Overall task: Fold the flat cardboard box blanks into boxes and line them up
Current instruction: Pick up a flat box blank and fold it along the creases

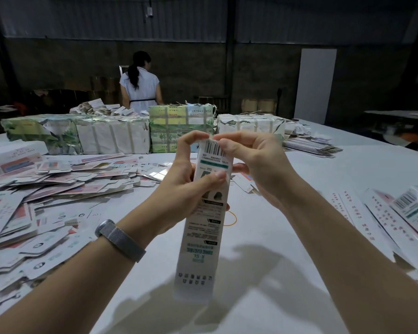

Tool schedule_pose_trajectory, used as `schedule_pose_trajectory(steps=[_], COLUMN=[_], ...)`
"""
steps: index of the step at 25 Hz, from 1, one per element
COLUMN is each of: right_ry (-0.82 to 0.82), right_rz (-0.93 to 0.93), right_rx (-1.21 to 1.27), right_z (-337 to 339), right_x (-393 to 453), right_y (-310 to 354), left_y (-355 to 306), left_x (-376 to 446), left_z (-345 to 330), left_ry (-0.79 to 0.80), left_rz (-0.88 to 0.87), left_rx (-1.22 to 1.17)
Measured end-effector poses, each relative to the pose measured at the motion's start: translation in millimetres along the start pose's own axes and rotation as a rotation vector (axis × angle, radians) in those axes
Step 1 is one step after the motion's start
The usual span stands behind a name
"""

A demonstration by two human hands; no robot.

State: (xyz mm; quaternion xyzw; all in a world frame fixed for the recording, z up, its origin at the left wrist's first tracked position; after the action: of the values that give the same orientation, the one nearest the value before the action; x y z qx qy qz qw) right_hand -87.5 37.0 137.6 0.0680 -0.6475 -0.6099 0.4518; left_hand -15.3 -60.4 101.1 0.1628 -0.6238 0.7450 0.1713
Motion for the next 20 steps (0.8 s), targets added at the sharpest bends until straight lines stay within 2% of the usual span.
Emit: schedule_pose_trajectory(steps=[2, 4, 6, 9, 11, 16, 20], right_ry=[0.028, -0.016, -0.1, -0.229, -0.238, -0.08, -0.21], right_rz=[-0.014, -0.002, 0.021, 0.076, 0.057, -0.054, 0.012], right_rx=[0.083, 0.065, -0.087, -0.465, -0.539, -0.742, -0.8], right_z=[-5.0, -8.1, -10.1, -6.9, -6.3, -14.7, 7.8], right_x=[0.0, -0.4, -2.0, -4.3, -3.4, -4.2, -17.7], right_y=[-1.9, -1.7, -1.3, 13.1, 19.8, 28.3, 52.2], left_y=[-5.3, -5.3, -4.4, -8.6, -12.3, -17.0, -14.4], left_x=[-0.6, 0.6, 2.8, 6.6, 8.4, 6.1, 5.5], left_z=[2.2, 1.8, -1.4, -5.9, -9.2, -21.3, -30.6], left_ry=[-0.034, -0.067, -0.1, -0.113, -0.09, 0.006, 0.065], left_rz=[-0.037, -0.041, -0.045, -0.078, -0.058, -0.061, -0.071], left_rx=[0.005, 0.019, 0.04, 0.057, -0.016, -0.076, -0.001])
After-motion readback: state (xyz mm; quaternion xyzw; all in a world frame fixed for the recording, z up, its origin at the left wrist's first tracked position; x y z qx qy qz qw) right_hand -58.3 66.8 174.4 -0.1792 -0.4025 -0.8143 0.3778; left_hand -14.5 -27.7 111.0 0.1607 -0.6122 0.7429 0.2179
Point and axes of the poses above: each hand's wrist, its own x-axis towards the middle knuckle, its own z-axis out of the back of the hand, y = z × x, the point moved 9 cm from there along x, towards the middle knuckle, and after that the axes turned 5 degrees about y, right-handed, at the moved point
